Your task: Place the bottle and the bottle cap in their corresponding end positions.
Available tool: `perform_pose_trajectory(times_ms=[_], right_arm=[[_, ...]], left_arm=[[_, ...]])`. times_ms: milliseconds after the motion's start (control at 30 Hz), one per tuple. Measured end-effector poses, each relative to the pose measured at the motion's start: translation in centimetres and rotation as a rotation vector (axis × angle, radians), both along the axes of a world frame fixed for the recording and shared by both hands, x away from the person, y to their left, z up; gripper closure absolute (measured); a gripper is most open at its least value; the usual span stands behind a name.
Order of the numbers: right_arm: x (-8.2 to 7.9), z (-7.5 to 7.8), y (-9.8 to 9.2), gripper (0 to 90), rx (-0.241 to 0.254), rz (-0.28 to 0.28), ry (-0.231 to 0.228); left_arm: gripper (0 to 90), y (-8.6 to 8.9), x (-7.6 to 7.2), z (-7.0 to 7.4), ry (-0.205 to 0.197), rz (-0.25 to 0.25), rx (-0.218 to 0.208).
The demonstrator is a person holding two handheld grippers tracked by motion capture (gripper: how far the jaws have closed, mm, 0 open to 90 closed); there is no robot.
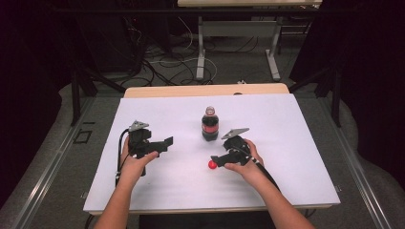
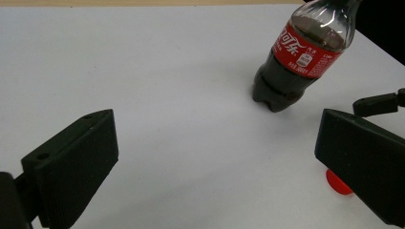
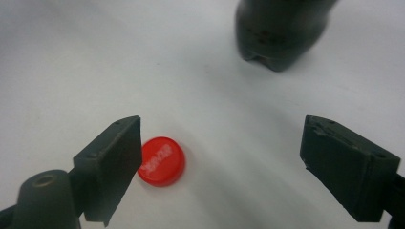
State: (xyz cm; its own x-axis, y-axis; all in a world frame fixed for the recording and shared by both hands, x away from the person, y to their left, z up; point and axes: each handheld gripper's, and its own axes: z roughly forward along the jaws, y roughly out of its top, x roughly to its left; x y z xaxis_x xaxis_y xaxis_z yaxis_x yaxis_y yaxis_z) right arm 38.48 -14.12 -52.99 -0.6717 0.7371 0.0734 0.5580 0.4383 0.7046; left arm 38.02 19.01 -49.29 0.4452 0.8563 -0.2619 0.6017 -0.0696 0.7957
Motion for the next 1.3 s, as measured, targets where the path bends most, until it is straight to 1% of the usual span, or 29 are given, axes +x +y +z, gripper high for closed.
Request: perform_pose_trajectory(times_ms=[33,67,100,133,167,200,233,267,300,433,500,600,667,767,800,833,933,1033,1067,1133,1200,1267,1300], right_arm=[[0.1,0.1,-0.5,11.2,0.003,-0.001,-0.001],[0.1,0.3,-0.9,9.0,0.014,-0.008,0.008],[0.2,0.3,-1.3,6.9,0.028,-0.016,0.000],[0.3,0.4,-1.8,6.1,0.020,-0.022,0.010],[0.4,0.5,-2.3,5.9,0.035,-0.038,0.003],[0.4,0.6,-2.8,5.3,0.027,-0.054,0.014],[0.4,0.7,-3.2,4.7,0.032,-0.076,0.018],[0.5,0.8,-3.7,3.9,0.036,-0.087,0.018],[0.6,0.9,-4.2,3.2,0.042,-0.101,0.021],[0.9,1.1,-6.1,1.0,0.050,-0.146,0.008],[1.0,1.2,-7.1,0.0,0.059,-0.169,0.003],[1.1,1.2,-8.5,0.0,0.065,-0.218,-0.007],[1.2,1.2,-9.5,0.0,0.067,-0.254,-0.007],[1.3,1.1,-10.7,0.0,0.075,-0.293,0.005],[1.3,1.1,-11.1,0.0,0.078,-0.299,0.007],[1.3,1.0,-11.4,0.0,0.083,-0.308,0.010],[1.3,0.9,-12.3,0.0,0.094,-0.336,0.014],[1.3,0.7,-12.9,0.0,0.100,-0.356,0.019],[1.4,0.6,-13.1,0.0,0.098,-0.361,0.013],[1.4,0.3,-13.4,0.0,0.104,-0.388,0.017],[1.4,0.0,-13.7,0.0,0.096,-0.412,0.015],[1.5,-0.3,-14.1,0.0,0.092,-0.417,0.011],[1.5,-0.5,-14.1,0.0,0.097,-0.429,0.027]], left_arm=[[1.1,0.1,0.0,0.0,0.002,-0.006,0.005],[1.0,0.1,0.0,0.0,-0.002,0.006,-0.003],[1.0,0.3,0.1,0.0,-0.004,0.003,0.003],[1.1,0.3,0.1,-0.1,-0.002,0.008,0.000],[1.0,0.3,0.1,-0.1,0.001,0.013,-0.001],[1.1,0.5,0.1,-0.1,0.001,0.008,0.005],[1.1,0.5,0.1,-0.1,0.002,0.013,0.001],[1.0,0.5,0.1,-0.1,0.010,0.019,-0.002],[1.0,0.6,0.2,-0.2,0.002,0.015,0.002],[1.0,0.9,0.2,-0.1,0.008,0.025,-0.002],[1.1,1.1,0.3,-0.1,0.005,0.030,-0.006],[1.0,1.3,0.3,-0.1,0.006,0.043,-0.013],[1.0,1.4,0.3,-0.2,0.006,0.048,-0.016],[1.0,1.6,0.3,-0.2,0.008,0.047,-0.009],[1.0,1.7,0.4,-0.2,0.015,0.043,-0.003],[1.1,1.7,0.4,-0.3,0.011,0.047,-0.006],[1.1,1.7,0.5,-0.5,0.017,0.057,-0.009],[1.1,1.8,0.6,-0.6,0.023,0.058,0.005],[1.1,1.9,0.6,-0.7,0.026,0.058,0.009],[1.0,2.0,0.6,-0.8,0.028,0.062,0.011],[1.0,2.0,0.7,-1.0,0.027,0.065,0.019],[1.1,2.1,0.8,-1.2,0.029,0.070,0.029],[1.0,2.1,0.8,-1.2,0.030,0.073,0.034]])
